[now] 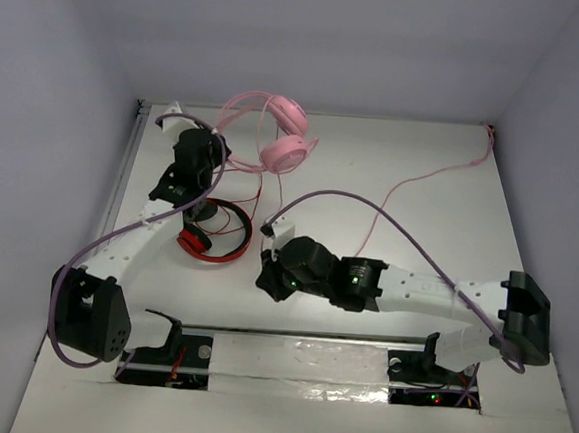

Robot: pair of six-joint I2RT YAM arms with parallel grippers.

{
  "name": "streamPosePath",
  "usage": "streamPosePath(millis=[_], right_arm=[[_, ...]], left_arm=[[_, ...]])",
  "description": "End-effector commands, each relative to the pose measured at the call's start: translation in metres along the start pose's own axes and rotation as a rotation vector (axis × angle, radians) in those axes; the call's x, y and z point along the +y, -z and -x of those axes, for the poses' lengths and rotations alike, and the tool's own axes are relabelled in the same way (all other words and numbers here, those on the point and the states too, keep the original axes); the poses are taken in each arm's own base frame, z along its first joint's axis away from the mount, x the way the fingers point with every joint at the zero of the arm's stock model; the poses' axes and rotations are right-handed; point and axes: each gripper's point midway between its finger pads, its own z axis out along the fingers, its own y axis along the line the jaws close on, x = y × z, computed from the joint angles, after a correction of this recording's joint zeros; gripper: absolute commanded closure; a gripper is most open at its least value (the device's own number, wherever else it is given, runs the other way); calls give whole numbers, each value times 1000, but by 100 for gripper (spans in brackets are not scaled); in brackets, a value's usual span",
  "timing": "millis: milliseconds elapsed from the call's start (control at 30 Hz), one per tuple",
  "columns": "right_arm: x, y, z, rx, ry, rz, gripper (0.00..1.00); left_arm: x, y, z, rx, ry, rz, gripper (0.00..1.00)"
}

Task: Wrap the headphones

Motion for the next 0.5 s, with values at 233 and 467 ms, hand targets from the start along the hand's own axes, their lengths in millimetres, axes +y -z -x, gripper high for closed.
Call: streamPosePath(millis=[233, 467], right_arm=[[-13, 57, 76, -106, 154, -174, 100], [-38, 74, 96, -129, 181, -271, 100]], left_arm=[[-39, 44, -74, 83, -103, -205, 100], [-49, 64, -108, 215, -208, -316, 100]])
